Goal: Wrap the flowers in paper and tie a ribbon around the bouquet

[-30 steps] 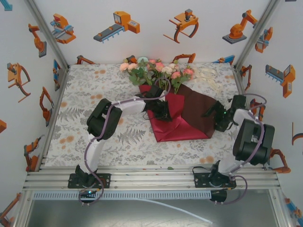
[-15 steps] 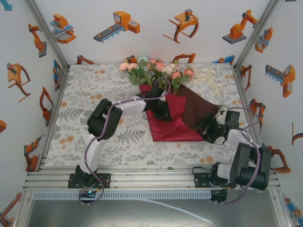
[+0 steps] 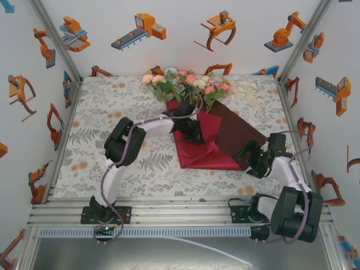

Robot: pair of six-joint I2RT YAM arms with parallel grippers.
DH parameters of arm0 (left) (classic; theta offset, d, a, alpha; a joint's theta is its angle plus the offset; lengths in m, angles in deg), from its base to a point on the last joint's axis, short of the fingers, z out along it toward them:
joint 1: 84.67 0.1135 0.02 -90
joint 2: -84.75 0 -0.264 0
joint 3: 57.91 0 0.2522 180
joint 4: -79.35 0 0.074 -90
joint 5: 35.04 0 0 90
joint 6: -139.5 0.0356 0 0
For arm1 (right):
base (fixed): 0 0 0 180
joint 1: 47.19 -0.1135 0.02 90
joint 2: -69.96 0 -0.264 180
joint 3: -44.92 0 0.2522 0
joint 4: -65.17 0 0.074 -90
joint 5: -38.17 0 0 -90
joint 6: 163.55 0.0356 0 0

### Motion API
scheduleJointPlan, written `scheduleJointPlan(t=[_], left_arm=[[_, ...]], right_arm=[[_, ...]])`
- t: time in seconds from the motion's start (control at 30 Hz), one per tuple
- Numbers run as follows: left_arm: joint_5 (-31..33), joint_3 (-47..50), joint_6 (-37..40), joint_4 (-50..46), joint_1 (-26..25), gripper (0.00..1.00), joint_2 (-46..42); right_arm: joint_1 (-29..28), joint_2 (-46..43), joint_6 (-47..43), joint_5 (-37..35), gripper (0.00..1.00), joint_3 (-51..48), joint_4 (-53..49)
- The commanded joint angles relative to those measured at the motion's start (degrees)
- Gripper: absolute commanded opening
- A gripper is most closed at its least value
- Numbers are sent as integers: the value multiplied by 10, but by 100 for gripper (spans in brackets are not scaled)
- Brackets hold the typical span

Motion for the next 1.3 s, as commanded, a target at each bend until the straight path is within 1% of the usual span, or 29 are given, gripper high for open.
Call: scheduleJointPlan(t=[0.0,0.1,0.2,0.3,0.37,0.43,0.53,0.6,0.67,0.73,0.8,0.9,0.97,1.0,1.03,1.2,1.27], left_arm=[[8,-10,-1,-11,-1,29,12],[7,-14,0,-14,0,29,11],[3,-20,0,-18,-1,29,12],[0,-27,1,-23,0,29,13],[0,-29,1,-23,-1,29,12],[-1,-32,2,-25,0,29,13],[-1,-36,4,-29,0,29,16],[1,-35,2,-28,0,29,18],[-1,-34,-1,-27,-1,29,20],[-1,-32,-4,-25,0,30,21],[0,-28,-6,-22,0,29,22],[1,-27,-8,-20,1,30,24],[3,-25,-9,-19,1,30,25],[4,-24,-11,-16,1,30,25],[3,-23,-13,-13,1,30,25],[2,-22,-18,-7,1,30,30],[2,-22,-20,-5,1,30,32]], right_arm=[[-2,9,11,24,88,-35,2],[-5,6,5,66,86,-50,20],[-7,-16,20,120,83,-80,64],[-11,-49,32,138,87,-109,97],[-24,-64,37,128,90,-115,120],[-40,-79,69,118,91,-131,164],[-65,-118,113,77,89,-161,197],[-67,-158,119,48,82,-173,198],[-68,-198,119,23,71,-164,168],[-68,-230,118,12,55,-154,145],[-69,-253,119,12,34,-150,134],[-70,-262,114,20,14,-140,115],[-69,-259,106,31,4,-127,103],[-69,-256,100,39,1,-120,100],[-69,-254,95,44,0,-113,98],[-71,-228,67,52,0,-50,86],[-81,-212,56,52,0,-18,85]])
